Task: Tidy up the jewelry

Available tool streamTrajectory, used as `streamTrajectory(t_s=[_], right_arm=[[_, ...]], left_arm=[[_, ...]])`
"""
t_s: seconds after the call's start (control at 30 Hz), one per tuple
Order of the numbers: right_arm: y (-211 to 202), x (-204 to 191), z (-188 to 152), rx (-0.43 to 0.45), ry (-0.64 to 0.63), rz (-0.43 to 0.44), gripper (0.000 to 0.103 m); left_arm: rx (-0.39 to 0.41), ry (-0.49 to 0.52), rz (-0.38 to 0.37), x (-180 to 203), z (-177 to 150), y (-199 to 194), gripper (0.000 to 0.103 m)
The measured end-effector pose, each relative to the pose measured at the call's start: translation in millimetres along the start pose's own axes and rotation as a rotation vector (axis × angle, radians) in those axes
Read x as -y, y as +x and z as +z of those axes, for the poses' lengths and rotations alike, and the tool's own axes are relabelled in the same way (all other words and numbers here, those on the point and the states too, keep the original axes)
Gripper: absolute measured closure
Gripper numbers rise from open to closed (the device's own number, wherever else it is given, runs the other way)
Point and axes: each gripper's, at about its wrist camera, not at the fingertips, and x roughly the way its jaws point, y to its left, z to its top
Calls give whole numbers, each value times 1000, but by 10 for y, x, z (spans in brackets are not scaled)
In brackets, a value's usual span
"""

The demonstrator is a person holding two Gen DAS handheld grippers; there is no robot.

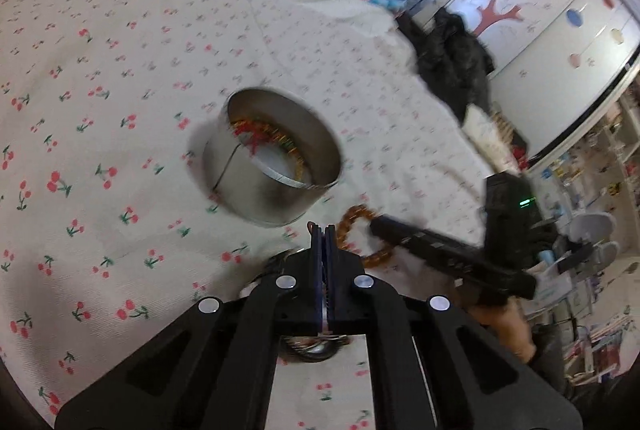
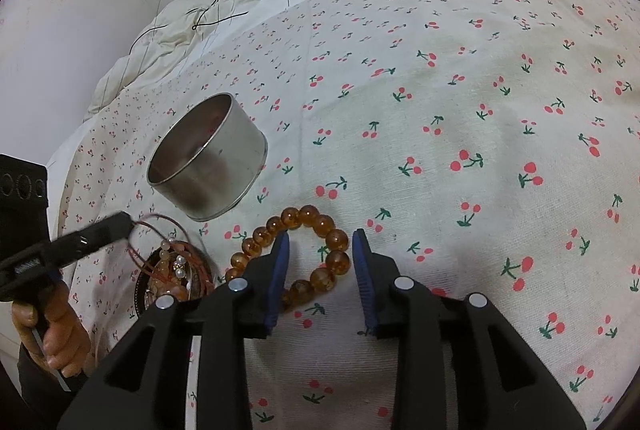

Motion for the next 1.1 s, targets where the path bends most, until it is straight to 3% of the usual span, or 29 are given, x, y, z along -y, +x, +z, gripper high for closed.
streamTrajectory(t_s=[0.1,0.17,0.2,0.7,0.93,1.1], right_arm=[[1,-11,-4,3,-8,-3,71],[-16,-17,-1,13,-11,5,88],[-28,-17,1,18,-10,13,91],[-647,-162,178,267,-17,218,91],[-894,-338,433,361,-77,297,91],[-900,-386,469,371,-96,312,91]], left_arm=[[44,15,-43,55,32,-135,102],[67,20,-64,81,45,-189,102],[75,24,-67,101,44,-217,102],[166,106,-100,538,289,-665,102],[167,124,-77,646,553,-493,102],[144,96,-22,490,722,-205,102]])
